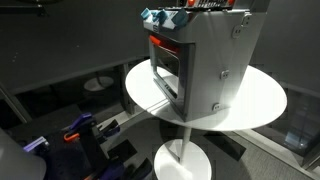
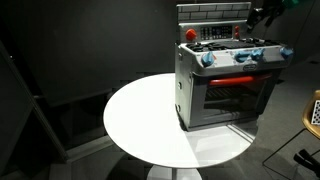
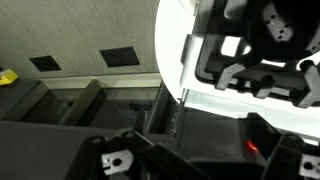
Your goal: Push the bottom orange button on the right side of the stove
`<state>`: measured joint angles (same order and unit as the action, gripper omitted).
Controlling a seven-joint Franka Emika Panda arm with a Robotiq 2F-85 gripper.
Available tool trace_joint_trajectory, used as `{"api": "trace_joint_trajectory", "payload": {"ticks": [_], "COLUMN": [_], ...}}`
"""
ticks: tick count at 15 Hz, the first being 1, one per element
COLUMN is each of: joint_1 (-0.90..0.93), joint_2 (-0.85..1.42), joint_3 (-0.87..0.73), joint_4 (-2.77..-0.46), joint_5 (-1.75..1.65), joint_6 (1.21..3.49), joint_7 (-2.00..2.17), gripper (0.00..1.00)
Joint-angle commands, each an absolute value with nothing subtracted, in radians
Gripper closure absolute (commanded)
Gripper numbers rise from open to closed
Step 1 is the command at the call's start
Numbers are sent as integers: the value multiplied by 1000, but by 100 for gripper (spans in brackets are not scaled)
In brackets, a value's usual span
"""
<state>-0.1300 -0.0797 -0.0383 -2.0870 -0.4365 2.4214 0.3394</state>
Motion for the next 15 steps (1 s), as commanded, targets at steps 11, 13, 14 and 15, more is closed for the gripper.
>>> {"api": "trace_joint_trajectory", "payload": {"ticks": [11, 13, 14, 15], "joint_1": [-103, -100, -99, -98], "joint_2": [-5, 2, 5, 7], "joint_3": [-49, -51, -51, -51], "joint_4": [-2019, -2011, -2007, -2005], "joint_5": [-443, -446, -444, -444], "joint_6": [2429, 2430, 2430, 2432], "joint_7": [363, 365, 364, 364], "gripper": [0, 0, 0, 0]}}
